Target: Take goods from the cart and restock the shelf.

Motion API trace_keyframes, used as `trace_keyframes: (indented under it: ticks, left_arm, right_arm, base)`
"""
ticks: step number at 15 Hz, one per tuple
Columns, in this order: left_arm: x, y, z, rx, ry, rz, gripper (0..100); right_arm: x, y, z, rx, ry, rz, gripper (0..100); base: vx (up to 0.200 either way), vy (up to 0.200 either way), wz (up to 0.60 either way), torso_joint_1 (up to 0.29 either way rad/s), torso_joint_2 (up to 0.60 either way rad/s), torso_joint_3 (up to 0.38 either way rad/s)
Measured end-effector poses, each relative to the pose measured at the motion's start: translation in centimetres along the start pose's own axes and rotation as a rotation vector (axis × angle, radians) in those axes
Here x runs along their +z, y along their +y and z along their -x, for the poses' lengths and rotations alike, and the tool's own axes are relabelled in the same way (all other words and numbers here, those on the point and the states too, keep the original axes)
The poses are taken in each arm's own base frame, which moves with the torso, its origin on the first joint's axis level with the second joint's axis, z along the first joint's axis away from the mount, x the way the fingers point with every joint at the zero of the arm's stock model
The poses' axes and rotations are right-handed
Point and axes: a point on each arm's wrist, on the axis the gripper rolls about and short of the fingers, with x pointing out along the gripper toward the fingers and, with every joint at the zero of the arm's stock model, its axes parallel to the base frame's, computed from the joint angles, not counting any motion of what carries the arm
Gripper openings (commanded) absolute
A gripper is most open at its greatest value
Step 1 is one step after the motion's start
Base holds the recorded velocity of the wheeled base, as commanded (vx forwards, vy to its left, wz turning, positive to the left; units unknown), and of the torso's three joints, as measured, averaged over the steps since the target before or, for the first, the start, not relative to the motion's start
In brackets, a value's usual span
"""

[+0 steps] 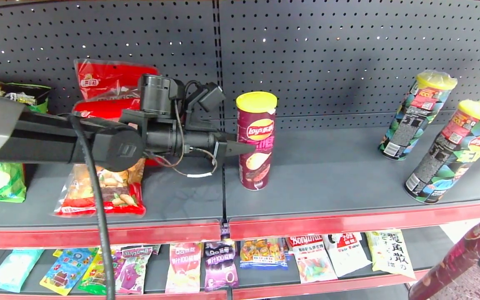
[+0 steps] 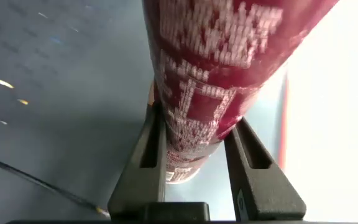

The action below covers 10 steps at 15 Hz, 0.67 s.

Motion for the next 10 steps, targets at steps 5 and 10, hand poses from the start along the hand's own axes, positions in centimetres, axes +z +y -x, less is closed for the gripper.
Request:
trace_keyframes:
  ticks: [5,10]
  left_arm:
    - [0.2,-1.9,2.3,-0.055,-0.008,0.001,0]
    - [-0.4,-2.6,2.7,-0.082,0.002,-0.014,0]
  right_arm:
    - [0.1,0.0,0.0,0.001,-0.002,0.000,0]
    - [0.1,0.0,0.0,0.002,-0.002,0.001,0]
  base:
    - [0.000,0.000,0.00,0.000,0.00,0.000]
    - [0.000,0.000,0.00,0.000,0.00,0.000]
